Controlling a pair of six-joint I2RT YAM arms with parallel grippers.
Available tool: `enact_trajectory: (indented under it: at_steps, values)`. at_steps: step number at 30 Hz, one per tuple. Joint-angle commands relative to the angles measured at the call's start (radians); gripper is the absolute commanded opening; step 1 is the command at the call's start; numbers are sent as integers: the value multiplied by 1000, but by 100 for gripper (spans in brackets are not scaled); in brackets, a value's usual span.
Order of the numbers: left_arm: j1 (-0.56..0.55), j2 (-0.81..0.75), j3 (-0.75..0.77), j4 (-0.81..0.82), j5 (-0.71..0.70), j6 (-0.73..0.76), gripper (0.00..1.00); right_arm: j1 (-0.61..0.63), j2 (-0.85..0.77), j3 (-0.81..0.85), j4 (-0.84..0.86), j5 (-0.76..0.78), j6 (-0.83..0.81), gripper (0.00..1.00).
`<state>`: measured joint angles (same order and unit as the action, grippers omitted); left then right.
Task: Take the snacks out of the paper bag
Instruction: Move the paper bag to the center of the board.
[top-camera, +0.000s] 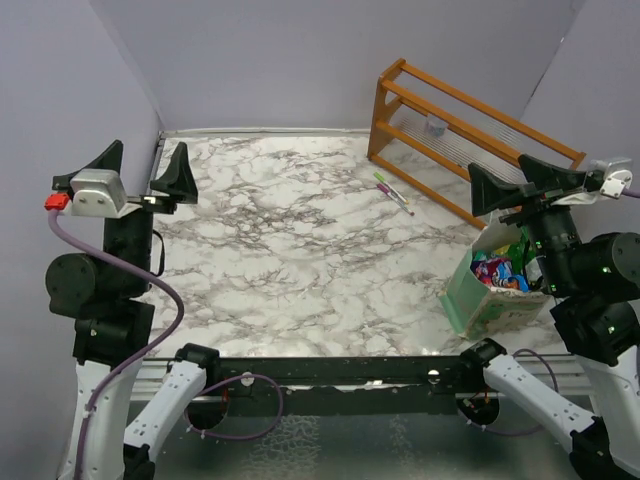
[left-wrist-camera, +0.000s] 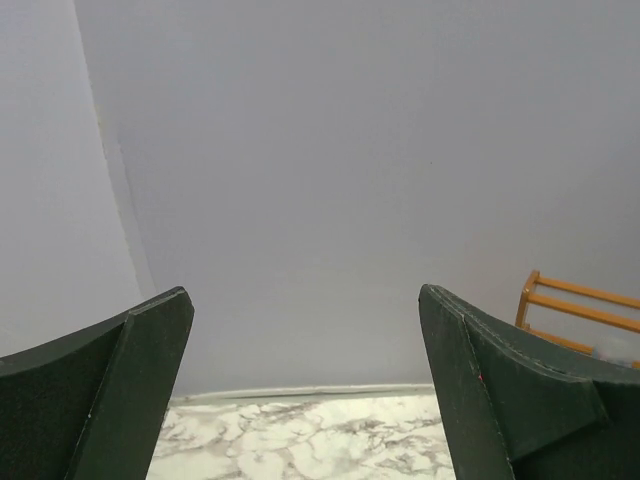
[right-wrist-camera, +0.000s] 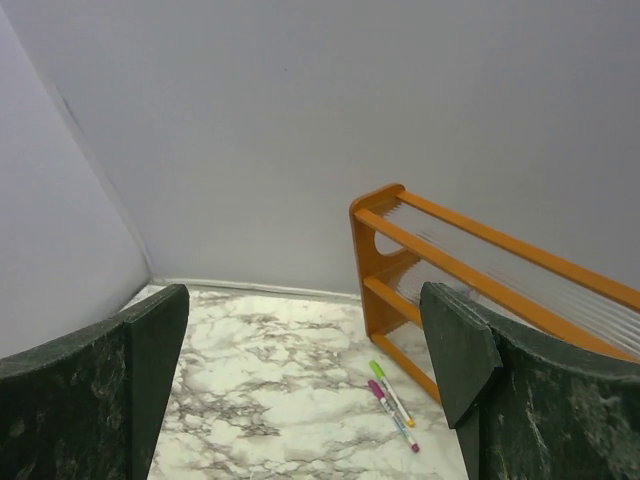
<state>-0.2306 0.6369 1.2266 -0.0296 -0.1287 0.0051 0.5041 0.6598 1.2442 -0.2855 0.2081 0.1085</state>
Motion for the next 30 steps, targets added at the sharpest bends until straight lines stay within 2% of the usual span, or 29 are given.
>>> enact_trajectory:
  at_steps: [1, 9, 16, 22, 30]
  values:
    - [-34, 22, -49, 22, -37, -25, 99, -69, 22, 13, -91, -3, 50, 99]
    - [-151, 48, -174, 54, -118, -40, 99, -216, 11, 12, -248, 50, 160, 99]
    - [-244, 72, -271, 88, -167, -53, 99, -312, -16, -57, -368, 62, 335, 99]
    - [-297, 87, -325, 120, -205, -63, 99, -355, 43, -97, -420, 61, 430, 99]
    - [-335, 83, -357, 154, -248, -78, 99, -378, 139, -147, -457, 147, 551, 100]
